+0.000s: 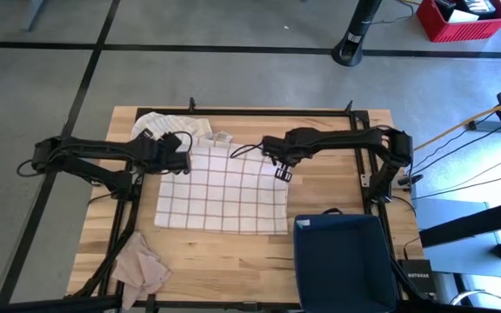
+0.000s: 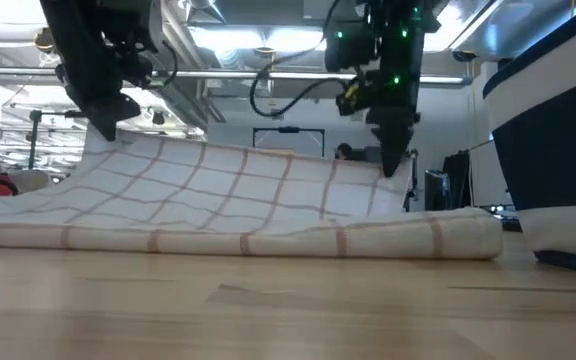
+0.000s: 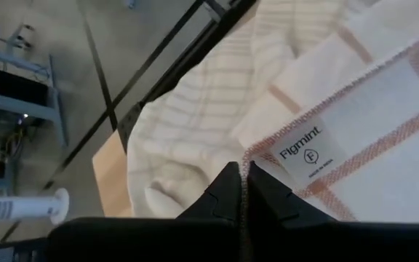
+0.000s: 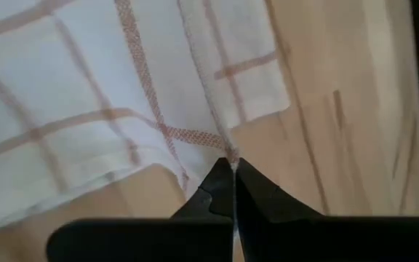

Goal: Fold towel
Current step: Fold the white patterned towel

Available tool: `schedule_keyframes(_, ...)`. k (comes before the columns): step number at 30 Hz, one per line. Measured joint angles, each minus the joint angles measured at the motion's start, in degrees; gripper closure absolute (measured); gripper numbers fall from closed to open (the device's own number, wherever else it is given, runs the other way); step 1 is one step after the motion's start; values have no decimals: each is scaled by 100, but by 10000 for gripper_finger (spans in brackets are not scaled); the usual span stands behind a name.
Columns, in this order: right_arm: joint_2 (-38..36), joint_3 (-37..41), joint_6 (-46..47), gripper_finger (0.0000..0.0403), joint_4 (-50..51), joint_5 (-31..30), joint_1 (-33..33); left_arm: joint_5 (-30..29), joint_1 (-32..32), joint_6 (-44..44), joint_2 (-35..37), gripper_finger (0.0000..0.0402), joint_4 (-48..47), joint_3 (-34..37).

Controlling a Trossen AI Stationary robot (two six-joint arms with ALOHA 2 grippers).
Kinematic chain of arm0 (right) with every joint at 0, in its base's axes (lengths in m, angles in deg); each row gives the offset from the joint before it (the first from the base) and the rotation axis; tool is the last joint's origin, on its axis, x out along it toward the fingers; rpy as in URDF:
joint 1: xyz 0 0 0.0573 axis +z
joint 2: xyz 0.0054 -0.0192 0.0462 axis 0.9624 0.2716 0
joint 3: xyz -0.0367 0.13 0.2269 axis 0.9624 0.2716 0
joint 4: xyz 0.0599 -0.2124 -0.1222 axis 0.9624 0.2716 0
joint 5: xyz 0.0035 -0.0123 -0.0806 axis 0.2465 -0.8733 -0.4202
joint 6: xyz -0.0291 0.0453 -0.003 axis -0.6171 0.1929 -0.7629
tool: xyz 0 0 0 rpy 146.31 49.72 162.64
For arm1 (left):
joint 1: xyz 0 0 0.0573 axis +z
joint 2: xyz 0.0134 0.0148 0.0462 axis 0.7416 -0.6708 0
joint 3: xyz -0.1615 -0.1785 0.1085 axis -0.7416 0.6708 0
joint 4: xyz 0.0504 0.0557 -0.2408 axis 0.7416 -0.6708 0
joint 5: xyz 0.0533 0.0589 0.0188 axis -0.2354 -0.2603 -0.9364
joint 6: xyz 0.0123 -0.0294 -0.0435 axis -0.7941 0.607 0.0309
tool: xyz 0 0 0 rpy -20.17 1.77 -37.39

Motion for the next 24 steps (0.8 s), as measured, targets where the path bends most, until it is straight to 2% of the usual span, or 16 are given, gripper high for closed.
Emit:
schedule_keyframes(7,276,296,-154,400,-644,-144,-412,-12,470,-188,0,396,220,93)
schedule_keyframes(13,334,599,-153,400,-1387,-271,-481,27,744,-363,2,396,291,102)
schedule_keyframes(20,334,610,-158,400,-1525,-690,-481,34,959,-371,2,396,343,106)
schedule_keyframes(24,334,615,-156,400,-1552,-788,-486,31,980,-683,2,396,633,108)
